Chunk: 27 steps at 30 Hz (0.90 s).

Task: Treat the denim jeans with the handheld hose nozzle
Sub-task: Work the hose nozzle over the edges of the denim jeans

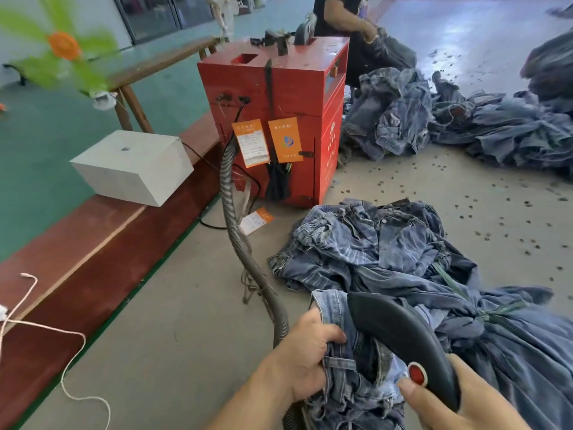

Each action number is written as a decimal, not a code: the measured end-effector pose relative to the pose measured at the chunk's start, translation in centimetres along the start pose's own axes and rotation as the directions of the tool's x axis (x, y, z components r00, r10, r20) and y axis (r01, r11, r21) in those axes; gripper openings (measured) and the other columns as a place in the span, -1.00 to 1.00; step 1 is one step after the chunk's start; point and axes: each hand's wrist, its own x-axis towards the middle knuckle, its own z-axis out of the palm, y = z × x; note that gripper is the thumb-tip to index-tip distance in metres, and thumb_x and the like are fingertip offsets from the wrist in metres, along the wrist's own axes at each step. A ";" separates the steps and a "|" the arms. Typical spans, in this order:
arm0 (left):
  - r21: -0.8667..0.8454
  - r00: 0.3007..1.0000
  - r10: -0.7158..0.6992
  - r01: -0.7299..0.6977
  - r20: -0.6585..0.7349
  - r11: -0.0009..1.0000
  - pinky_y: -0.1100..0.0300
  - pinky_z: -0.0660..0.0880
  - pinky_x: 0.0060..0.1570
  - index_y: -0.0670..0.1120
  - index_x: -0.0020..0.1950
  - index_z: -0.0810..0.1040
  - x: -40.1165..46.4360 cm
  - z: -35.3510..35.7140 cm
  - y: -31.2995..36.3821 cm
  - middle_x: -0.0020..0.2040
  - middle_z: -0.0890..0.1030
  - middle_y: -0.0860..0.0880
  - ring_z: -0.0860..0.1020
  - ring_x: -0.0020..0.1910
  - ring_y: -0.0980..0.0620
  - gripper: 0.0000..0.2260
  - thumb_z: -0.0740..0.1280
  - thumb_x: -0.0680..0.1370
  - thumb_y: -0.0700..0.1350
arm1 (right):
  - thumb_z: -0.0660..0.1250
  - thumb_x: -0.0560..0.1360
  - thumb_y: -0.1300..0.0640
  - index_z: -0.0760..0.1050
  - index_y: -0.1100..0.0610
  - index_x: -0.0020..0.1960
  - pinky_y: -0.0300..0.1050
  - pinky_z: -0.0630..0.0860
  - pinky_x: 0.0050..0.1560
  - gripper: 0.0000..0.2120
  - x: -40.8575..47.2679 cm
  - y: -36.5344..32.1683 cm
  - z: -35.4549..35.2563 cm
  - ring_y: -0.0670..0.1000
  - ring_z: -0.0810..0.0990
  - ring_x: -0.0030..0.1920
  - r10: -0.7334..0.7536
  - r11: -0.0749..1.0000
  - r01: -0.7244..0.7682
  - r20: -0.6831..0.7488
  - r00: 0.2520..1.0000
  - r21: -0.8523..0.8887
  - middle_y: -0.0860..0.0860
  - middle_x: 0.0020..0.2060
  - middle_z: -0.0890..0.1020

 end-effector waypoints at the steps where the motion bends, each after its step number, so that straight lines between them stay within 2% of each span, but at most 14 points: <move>1: 0.036 1.000 0.016 -0.016 0.013 0.999 -0.54 0.40 0.26 -0.32 0.37 0.43 -0.1 -0.2 -0.1 0.26 0.53 -0.51 0.51 0.28 -0.54 -0.55 0.13 0.52 -0.56 | 0.54 0.43 -0.16 0.47 -0.15 0.00 -0.47 0.37 -0.28 -0.71 -0.2 0.1 0.0 -0.33 0.55 -0.13 0.010 1.000 -0.010 -0.003 1.000 0.013 -0.25 -0.09 0.64; 4: 0.189 0.994 0.105 -0.111 0.042 0.976 -0.48 0.40 0.31 -0.34 0.35 0.47 0.1 -0.3 -0.4 0.27 0.53 -0.50 0.51 0.30 -0.51 -0.48 0.16 0.43 -0.60 | 0.51 0.47 -0.14 0.50 -0.10 0.02 -0.42 0.40 -0.28 -0.75 0.4 -0.3 -0.3 -0.25 0.61 -0.20 0.014 1.000 -0.014 0.008 1.000 -0.005 -0.16 -0.16 0.68; 6: 0.270 0.987 0.148 -0.158 0.056 0.950 -0.46 0.39 0.33 -0.40 0.34 0.45 0.3 -0.4 -0.9 0.27 0.52 -0.52 0.48 0.31 -0.54 -0.49 0.14 0.42 -0.66 | 0.47 0.52 -0.13 0.51 -0.02 0.00 -0.26 0.45 -0.31 -0.76 1.5 -1.0 -1.0 -0.17 0.64 -0.30 -0.021 1.000 0.021 -0.001 1.000 -0.019 -0.07 -0.25 0.69; 8: 0.288 0.990 0.132 -0.140 0.049 0.947 -0.46 0.40 0.32 -0.39 0.27 0.50 0.2 -0.5 -1.4 0.20 0.57 -0.49 0.51 0.27 -0.53 -0.52 0.18 0.40 -0.64 | 0.43 0.55 -0.13 0.51 0.07 -0.02 -0.11 0.40 -0.33 -0.73 2.4 -1.1 -2.1 -0.10 0.59 -0.42 -0.015 1.000 0.015 -0.051 0.999 -0.002 -0.03 -0.38 0.65; 11: 0.139 0.993 0.078 -0.090 0.087 0.986 -0.36 0.49 0.27 -0.38 0.20 0.54 0.0 -0.6 -0.6 0.06 0.61 -0.38 0.60 0.09 -0.40 -0.51 0.51 0.29 -0.33 | 0.49 0.51 -0.10 0.50 -0.02 -0.07 -0.16 0.44 -0.31 -0.77 1.4 0.1 -2.6 -0.14 0.57 -0.41 -0.011 1.000 0.011 -0.090 0.996 -0.001 -0.04 -0.40 0.63; 12: 0.055 0.991 0.054 -0.061 0.122 0.997 -0.23 0.54 0.22 -0.34 0.23 0.57 0.1 -0.5 -0.2 0.09 0.63 -0.33 0.62 0.08 -0.31 -0.51 0.56 0.37 -0.16 | 0.54 0.48 -0.07 0.48 -0.09 -0.08 -0.25 0.46 -0.30 -0.77 0.7 0.6 -2.2 -0.18 0.58 -0.36 -0.035 0.999 0.034 -0.085 0.996 -0.014 -0.09 -0.36 0.63; 14: -0.016 0.989 0.016 -0.014 0.148 1.000 -0.09 0.57 0.19 -0.25 0.34 0.59 0.0 0.1 0.5 0.23 0.64 -0.28 0.63 0.18 -0.23 -0.54 0.32 0.66 0.10 | 0.59 0.41 -0.07 0.48 -0.17 -0.06 -0.32 0.47 -0.23 -0.71 -0.6 1.3 -1.1 -0.31 0.59 -0.21 -0.044 0.999 0.044 -0.065 0.997 0.004 -0.20 -0.24 0.65; 15: -0.006 0.994 0.025 -0.024 0.106 1.000 -0.07 0.57 0.19 -0.24 0.35 0.59 0.1 0.1 0.5 0.25 0.63 -0.29 0.63 0.20 -0.24 -0.53 0.22 0.71 0.12 | 0.59 0.40 -0.10 0.47 -0.20 -0.04 -0.37 0.43 -0.20 -0.70 -1.0 1.3 -0.9 -0.33 0.59 -0.16 -0.026 1.000 0.026 -0.059 0.998 0.001 -0.22 -0.18 0.65; 19: 0.055 0.988 0.150 -0.147 -0.042 0.988 -0.01 0.61 -0.04 -0.22 0.07 0.64 0.4 0.0 0.6 0.02 0.63 -0.30 0.64 -0.05 -0.20 -0.75 0.29 0.64 -0.05 | 0.46 0.51 -0.18 0.48 -0.16 0.05 -0.45 0.43 -0.27 -0.78 -0.1 0.4 -1.6 -0.31 0.62 -0.19 -0.006 1.000 0.007 0.029 1.000 -0.018 -0.18 -0.11 0.69; 22: 0.065 0.987 0.151 -0.147 -0.050 0.987 -0.09 0.48 0.11 -0.25 0.16 0.55 0.2 -0.1 0.9 0.13 0.54 -0.39 0.52 0.07 -0.28 -0.77 0.32 0.62 -0.11 | 0.47 0.53 -0.09 0.47 -0.07 0.00 -0.23 0.47 -0.16 -0.80 0.1 0.5 -2.7 -0.15 0.62 -0.16 -0.009 1.000 0.008 -0.038 0.999 -0.023 -0.08 -0.12 0.66; 23: 0.066 0.989 0.139 -0.136 -0.052 0.989 -0.14 0.44 0.19 -0.26 0.20 0.52 0.0 0.1 1.0 0.20 0.51 -0.41 0.48 0.13 -0.31 -0.70 0.35 0.57 -0.09 | 0.49 0.52 -0.05 0.46 -0.06 -0.02 -0.19 0.46 -0.16 -0.79 -0.1 0.7 -3.1 -0.14 0.61 -0.15 0.002 1.000 -0.004 -0.073 0.997 -0.020 -0.07 -0.13 0.65; 25: 0.007 0.992 0.110 -0.110 -0.067 0.994 -0.21 0.45 0.35 -0.38 0.23 0.54 0.1 0.3 0.9 0.28 0.55 -0.43 0.54 0.20 -0.33 -0.56 0.45 0.55 -0.04 | 0.53 0.49 0.02 0.47 -0.06 -0.04 -0.18 0.43 -0.18 -0.77 -0.5 1.0 -4.1 -0.13 0.59 -0.15 0.036 0.999 -0.035 -0.093 0.995 0.018 -0.09 -0.14 0.64; 26: -0.007 0.991 0.114 -0.115 -0.075 0.993 -0.21 0.51 0.31 -0.37 0.20 0.58 0.1 0.4 0.8 0.24 0.61 -0.40 0.62 0.18 -0.31 -0.59 0.49 0.55 -0.06 | 0.54 0.48 0.03 0.47 -0.08 -0.04 -0.21 0.42 -0.19 -0.76 -0.8 1.1 -4.5 -0.15 0.58 -0.14 0.042 0.999 -0.039 -0.089 0.995 0.034 -0.12 -0.14 0.64; 27: 0.005 0.986 0.129 -0.129 -0.104 0.992 -0.18 0.60 0.20 -0.30 0.13 0.65 0.1 0.6 0.7 0.16 0.66 -0.38 0.68 0.08 -0.27 -0.72 0.50 0.53 -0.13 | 0.55 0.46 0.01 0.47 -0.10 -0.04 -0.25 0.41 -0.19 -0.74 -0.9 1.3 -4.6 -0.19 0.58 -0.13 0.041 0.999 -0.038 -0.077 0.996 0.037 -0.15 -0.12 0.63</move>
